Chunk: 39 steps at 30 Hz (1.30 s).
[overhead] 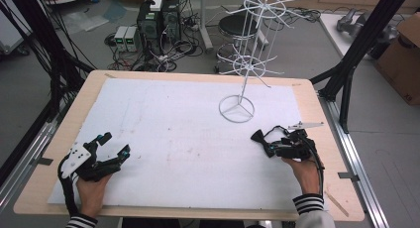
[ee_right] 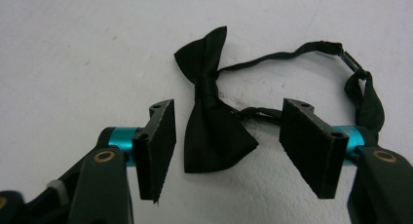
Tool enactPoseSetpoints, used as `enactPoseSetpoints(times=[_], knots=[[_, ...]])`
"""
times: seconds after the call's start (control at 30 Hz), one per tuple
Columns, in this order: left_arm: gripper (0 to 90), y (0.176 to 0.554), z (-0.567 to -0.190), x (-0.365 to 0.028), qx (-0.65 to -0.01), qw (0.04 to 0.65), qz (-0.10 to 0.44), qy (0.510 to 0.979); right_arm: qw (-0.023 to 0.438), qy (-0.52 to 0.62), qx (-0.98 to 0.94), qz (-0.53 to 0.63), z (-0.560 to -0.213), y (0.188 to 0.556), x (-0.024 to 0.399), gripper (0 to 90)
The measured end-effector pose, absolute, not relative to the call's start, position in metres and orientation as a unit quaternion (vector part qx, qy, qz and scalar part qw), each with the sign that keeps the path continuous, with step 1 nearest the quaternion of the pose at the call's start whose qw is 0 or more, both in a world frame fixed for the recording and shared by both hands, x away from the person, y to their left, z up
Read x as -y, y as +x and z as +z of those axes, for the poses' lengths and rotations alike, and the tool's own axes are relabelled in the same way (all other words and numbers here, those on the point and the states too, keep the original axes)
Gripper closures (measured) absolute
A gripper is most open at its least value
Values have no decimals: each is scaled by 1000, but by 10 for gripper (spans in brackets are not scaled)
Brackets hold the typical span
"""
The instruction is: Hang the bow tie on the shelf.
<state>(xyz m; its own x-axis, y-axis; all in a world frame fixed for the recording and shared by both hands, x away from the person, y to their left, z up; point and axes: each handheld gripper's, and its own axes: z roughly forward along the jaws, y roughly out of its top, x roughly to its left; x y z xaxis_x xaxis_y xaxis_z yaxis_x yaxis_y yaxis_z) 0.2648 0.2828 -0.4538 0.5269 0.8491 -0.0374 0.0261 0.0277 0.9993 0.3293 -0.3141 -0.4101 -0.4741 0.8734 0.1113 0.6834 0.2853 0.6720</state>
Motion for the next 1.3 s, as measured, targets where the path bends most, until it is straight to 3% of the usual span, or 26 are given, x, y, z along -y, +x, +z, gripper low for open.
enactPoseSetpoints(times=[0.83, 1.3], knots=[[176, 265, -454, -283, -358, 622, 330, 614, 118, 525, -788, 301, -422, 336, 316, 529], [176, 265, -454, -283, -358, 622, 330, 614, 132, 505, -801, 292, -424, 333, 308, 836]])
